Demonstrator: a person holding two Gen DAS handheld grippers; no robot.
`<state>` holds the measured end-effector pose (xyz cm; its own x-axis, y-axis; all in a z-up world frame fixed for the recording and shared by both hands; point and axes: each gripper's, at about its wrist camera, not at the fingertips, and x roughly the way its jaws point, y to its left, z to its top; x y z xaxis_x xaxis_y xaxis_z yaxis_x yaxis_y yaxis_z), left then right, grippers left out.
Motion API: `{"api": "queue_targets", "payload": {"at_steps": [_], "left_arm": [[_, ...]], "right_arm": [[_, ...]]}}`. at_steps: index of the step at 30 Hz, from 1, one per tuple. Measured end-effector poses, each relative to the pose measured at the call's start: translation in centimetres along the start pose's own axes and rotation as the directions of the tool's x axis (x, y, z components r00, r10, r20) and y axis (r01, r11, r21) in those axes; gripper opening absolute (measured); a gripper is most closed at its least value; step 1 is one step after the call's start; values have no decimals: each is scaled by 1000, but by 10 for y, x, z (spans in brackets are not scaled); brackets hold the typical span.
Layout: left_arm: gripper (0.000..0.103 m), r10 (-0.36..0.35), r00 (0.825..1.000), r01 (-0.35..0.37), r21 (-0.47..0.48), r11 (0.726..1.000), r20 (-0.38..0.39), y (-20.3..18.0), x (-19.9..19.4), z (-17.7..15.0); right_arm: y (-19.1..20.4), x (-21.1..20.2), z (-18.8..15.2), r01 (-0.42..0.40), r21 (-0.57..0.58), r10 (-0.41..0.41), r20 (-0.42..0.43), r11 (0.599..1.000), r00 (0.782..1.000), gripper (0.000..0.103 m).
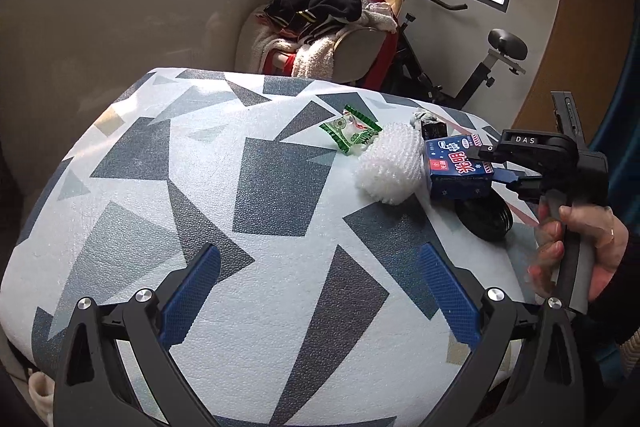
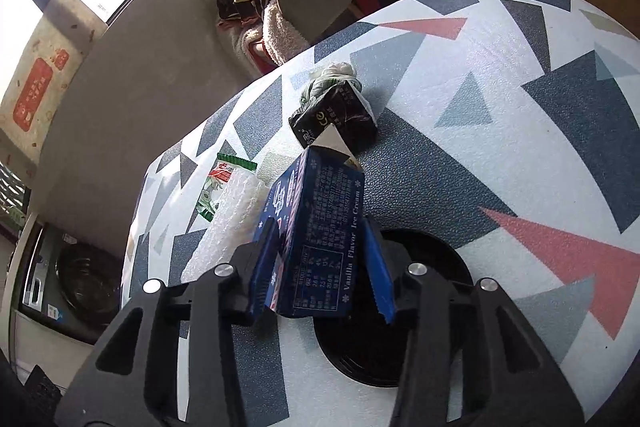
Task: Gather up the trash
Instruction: 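Move the right gripper to the blue ice cream box and grasp it, then grasp the white foam net with the left gripper while the right gripper holds the blue box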
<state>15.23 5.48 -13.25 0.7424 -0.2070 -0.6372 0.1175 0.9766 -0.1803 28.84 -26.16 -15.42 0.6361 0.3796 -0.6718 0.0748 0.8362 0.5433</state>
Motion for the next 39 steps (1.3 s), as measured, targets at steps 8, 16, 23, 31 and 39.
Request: {"api": "queue_targets", "payload": {"at_steps": [8,16,23,31,39], "left_arm": [[97,-109,994,110,50,993,-32,-24,42,39],[94,-129,978,153,147,977,-162,-58,130,81],[39,-71,966,115,167,979,-248,-75,164,80],[31,-164,973,191,165,968,-160,-79,105,81],[31,-208,970,224,131,966,-126,-71,38,51]], "right_arm": [[3,-52,5,24,-148,-7,119,989,993,42],[-9,-75,5,186,-295,-141,168,937,976,42],[-17,-82,-5,173,-302,-128,164,937,978,42],[-8,-92,-17,148,-330,-98,162,932,982,42],[9,-115,-37,125,-346,-73,159,930,984,42]]}}
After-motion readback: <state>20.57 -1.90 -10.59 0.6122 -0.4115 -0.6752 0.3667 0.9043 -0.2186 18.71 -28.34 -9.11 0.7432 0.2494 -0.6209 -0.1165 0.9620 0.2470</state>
